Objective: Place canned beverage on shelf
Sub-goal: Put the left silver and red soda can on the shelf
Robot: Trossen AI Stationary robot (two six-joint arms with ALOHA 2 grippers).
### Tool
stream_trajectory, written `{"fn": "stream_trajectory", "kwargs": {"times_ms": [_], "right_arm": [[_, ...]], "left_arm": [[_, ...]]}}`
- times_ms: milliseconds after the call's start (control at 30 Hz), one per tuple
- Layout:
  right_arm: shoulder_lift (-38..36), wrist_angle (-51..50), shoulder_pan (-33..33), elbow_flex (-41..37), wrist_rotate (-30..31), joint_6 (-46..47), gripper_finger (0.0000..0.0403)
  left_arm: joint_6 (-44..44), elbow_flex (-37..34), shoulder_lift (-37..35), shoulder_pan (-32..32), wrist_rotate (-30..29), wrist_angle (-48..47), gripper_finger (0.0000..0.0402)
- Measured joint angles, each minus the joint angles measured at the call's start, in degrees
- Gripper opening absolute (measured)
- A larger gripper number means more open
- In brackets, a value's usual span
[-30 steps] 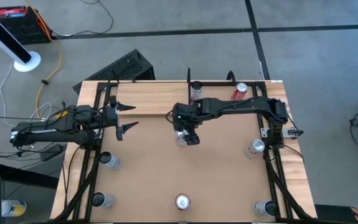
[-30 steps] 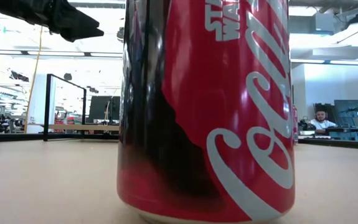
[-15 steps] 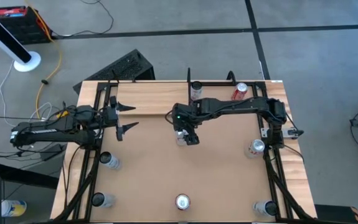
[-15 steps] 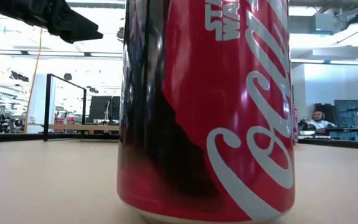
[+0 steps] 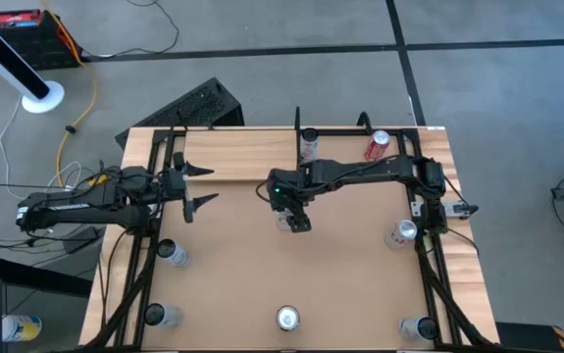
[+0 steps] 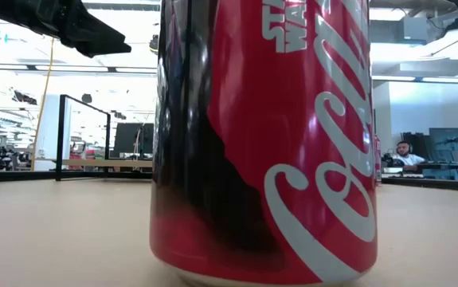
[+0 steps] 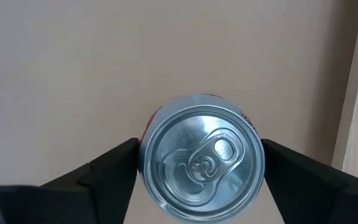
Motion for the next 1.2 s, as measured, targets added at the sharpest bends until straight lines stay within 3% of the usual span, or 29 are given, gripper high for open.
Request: {"fn": "stream_trajectory", "kwargs": {"times_ms": [267,467,667,833,967,1067,1200], "right_arm": [[-0.3,-2.9,0.1,5.4,0.3,-0.8,0.0313],[-0.4,-2.8,-1.6,14.3,0.1,-5.2,0.0313],[1.0,-2.5,-8.6,21.3,0.1,-8.8,0.0313],[7.0,-5.8,-15.1,29.8,0.0,-12.0,0.0313],[12.2,-11.2,-20.1,38.8,-3.6,-13.1,0.0313],[13.4,-8.8,-23.7,37.2,-7.3,-13.7,0.0313],[16.3,-9.6,-26.6,37.2,-7.2,-14.2,0.0313]], "left_arm": [[0.6,0.0,-0.8,0.0,-0.5,-0.4,0.0304],[-0.8,0.0,-8.6,0.0,-1.4,-2.7,0.0304],[-2.3,0.0,-15.9,0.0,-0.9,-2.9,0.0304],[-2.4,0.0,-18.5,0.0,-0.9,-2.9,0.0304],[-2.1,0.0,-18.7,0.0,-0.9,-2.9,0.0304],[-1.9,0.0,-18.6,0.0,-0.9,-2.9,0.0304],[-1.8,0.0,-18.6,0.0,-0.9,-3.1,0.0304]]}}
